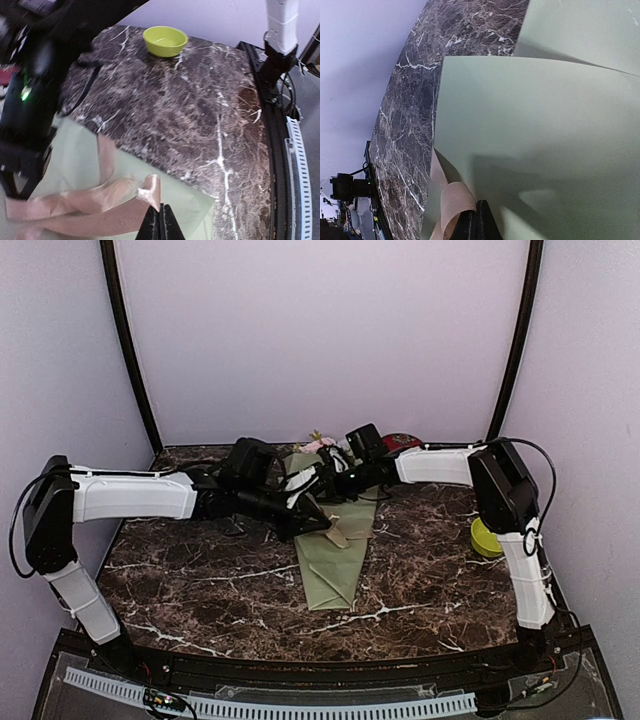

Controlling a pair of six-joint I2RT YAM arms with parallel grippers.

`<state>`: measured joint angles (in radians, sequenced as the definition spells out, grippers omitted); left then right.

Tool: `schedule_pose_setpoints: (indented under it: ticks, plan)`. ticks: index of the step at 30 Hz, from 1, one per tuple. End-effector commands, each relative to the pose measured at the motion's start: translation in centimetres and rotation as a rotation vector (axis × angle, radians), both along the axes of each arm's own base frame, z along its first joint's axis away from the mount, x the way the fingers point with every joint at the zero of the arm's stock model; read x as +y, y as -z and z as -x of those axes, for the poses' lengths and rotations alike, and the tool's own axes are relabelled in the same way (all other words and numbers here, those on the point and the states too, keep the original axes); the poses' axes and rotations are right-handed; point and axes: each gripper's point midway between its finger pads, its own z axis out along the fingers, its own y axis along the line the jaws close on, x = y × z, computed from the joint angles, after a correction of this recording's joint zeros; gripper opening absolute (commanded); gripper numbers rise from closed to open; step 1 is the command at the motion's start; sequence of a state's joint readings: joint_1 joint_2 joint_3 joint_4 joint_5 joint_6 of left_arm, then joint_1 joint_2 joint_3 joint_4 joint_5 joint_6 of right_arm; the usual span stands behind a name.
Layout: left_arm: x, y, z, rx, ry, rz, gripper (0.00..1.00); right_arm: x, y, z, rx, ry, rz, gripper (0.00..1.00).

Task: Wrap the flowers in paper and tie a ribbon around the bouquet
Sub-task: Cross the ribbon over the folded bouquet.

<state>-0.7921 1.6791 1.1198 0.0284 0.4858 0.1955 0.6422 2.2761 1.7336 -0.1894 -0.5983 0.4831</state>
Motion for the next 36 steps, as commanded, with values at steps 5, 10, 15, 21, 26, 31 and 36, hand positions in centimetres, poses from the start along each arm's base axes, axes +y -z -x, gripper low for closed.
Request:
schedule_pose_setpoints:
  ticks: [5, 10, 15, 21, 26, 31, 36]
  plan:
    - [-3.6, -5.9, 5.7, -0.104, 0.312, 0.092, 0.00, 3.0, -3.4, 0.6, -0.049, -0.081, -0.093, 0.00]
    - [-4.9, -6.8, 3.8, -0.160, 0.250, 0.138, 0.00, 2.8, -3.6, 0.5, -0.060, -0.081, -0.075, 0.05]
    - [-5.3, -5.1, -0.9, -0.148, 0.068, 0.104, 0.00, 1.8, -4.1, 0.8, -0.076, -0.065, -0.051, 0.35]
    - [-3.6, -4.5, -4.9, -0.025, -0.058, 0.212, 0.00, 0.3, -5.3, 0.7, -0.062, -0.018, -0.074, 0.60]
    - [-2.6, -3.6, -6.6, -0.021, -0.126, 0.228, 0.00, -1.3, -7.0, 0.5, -0.046, 0.051, -0.116, 0.68]
    - [-1.8, -3.3, -7.6, -0.008, -0.174, 0.238, 0.00, -5.4, -7.7, -1.0, -0.081, 0.200, -0.078, 0.70]
    - [-1.6, -3.4, -7.8, -0.008, -0.180, 0.242, 0.00, -9.2, -8.5, 0.0, -0.209, 0.239, -0.014, 0.81]
